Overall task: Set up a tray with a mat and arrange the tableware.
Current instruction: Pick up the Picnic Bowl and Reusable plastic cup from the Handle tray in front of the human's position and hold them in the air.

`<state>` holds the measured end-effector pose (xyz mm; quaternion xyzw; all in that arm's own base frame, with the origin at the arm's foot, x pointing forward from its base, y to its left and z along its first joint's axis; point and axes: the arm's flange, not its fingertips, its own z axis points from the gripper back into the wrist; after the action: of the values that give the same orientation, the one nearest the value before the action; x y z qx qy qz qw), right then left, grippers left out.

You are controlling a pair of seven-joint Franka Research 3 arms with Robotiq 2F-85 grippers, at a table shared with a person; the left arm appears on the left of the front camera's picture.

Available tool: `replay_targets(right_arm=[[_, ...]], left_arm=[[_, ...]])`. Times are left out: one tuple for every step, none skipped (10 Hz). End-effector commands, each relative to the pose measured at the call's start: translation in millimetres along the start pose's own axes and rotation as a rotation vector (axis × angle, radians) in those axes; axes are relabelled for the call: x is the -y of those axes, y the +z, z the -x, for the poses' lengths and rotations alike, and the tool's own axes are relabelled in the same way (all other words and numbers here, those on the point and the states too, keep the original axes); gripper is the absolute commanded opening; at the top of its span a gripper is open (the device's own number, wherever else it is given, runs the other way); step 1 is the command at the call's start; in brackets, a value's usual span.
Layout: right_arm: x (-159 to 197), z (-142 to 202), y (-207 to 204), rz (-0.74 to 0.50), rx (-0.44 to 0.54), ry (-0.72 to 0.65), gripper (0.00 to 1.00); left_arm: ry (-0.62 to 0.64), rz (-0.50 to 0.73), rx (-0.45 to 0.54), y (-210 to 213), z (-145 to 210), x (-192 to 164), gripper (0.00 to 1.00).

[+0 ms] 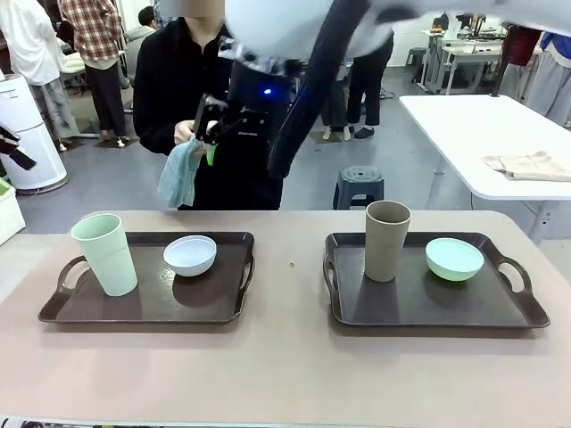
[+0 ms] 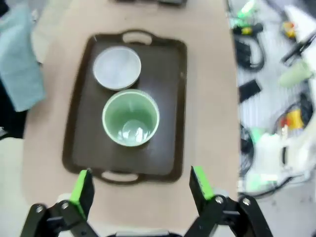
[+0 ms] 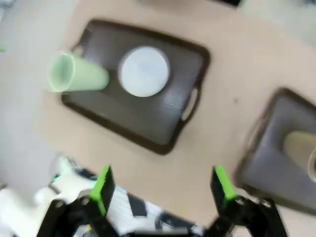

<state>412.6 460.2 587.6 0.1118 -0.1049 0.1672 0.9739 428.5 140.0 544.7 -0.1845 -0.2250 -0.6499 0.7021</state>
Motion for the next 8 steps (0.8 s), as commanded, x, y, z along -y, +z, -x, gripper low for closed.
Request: replay_targets(right_arm=[[-59, -48, 7, 0.094, -0.148, -0.068, 1.00], [-58, -46, 6, 0.037, -0.211, -0.085, 1.00], [-16, -8, -13, 0.080, -0.055, -0.045, 1.00], [-16, -8, -13, 0.080, -0.055, -0.045, 1.00], [-16, -8, -13, 0.080, -0.055, -0.045, 1.00], [-16, -8, -13, 0.080, -0.055, -0.045, 1.00], [-28, -19, -12, 0.088, -0.089, -0.065, 1.00], [-31, -31, -37, 0.140, -0.026, -0.069, 1.00]], left_arm=[[-0.255, 0.080, -0.002, 11, 52, -21, 1.00], [-0.346, 0.113, 0.077, 8, 74, -32, 1.00], [-0.116, 0.037, -0.017, -1, 25, -11, 1.00], [-0.116, 0.037, -0.017, -1, 25, -11, 1.00], [-0.116, 0.037, -0.017, -1, 25, -11, 1.00], [-0.116, 0.037, -0.017, -1, 25, -11, 1.00], [-0.160, 0.064, -0.019, 1, 39, -19, 1.00], [-0.038, 0.108, 0.061, -5, 55, -31, 1.00]])
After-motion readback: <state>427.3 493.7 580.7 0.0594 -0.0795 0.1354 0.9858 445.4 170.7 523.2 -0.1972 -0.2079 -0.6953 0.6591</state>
